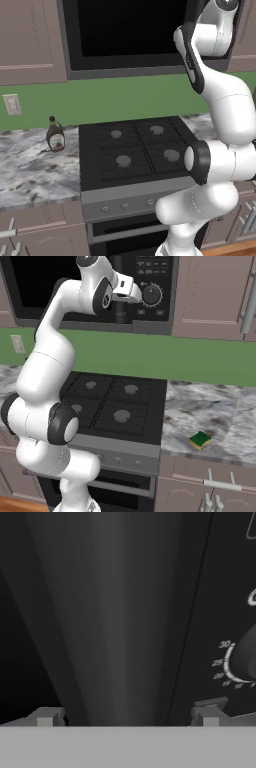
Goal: Place the sponge inside the microwave to prepare for sanitizing.
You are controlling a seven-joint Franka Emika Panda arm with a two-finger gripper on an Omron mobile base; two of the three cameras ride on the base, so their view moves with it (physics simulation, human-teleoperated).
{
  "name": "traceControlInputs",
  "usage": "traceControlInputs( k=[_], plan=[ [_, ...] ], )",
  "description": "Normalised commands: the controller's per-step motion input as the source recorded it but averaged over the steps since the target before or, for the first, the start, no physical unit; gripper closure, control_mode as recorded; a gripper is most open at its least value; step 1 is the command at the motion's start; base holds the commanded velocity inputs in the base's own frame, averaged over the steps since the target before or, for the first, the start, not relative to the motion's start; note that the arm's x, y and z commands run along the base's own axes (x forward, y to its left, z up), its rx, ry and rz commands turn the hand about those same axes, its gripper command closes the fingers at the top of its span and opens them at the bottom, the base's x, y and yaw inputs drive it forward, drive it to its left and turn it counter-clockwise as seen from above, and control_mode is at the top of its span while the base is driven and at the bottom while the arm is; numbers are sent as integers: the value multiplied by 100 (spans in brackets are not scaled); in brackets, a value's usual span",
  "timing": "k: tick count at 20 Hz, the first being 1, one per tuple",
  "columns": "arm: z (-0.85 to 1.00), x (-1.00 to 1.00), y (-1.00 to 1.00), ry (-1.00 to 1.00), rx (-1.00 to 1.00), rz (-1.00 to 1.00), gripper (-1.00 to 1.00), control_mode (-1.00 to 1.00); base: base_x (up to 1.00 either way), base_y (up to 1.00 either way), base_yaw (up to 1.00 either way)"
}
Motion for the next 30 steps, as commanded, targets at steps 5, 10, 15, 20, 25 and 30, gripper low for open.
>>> traceControlInputs(
  k=[5, 10, 15, 20, 25, 30],
  plan=[
    [0, 0, 0, 0, 0, 0, 100, -100, 0, 0, 0],
    [0, 0, 0, 0, 0, 0, 100, -100, 0, 0, 0],
    [0, -12, 0, 0, 0, -2, 100, -100, 0, 0, 0],
    [1, -45, 1, -4, 0, 0, 100, -100, 0, 0, 0],
    [1, -74, 0, -7, 0, 0, 100, -100, 0, 0, 0],
    [0, -73, 15, -7, -4, 0, 100, -100, 0, 0, 0]
  ],
)
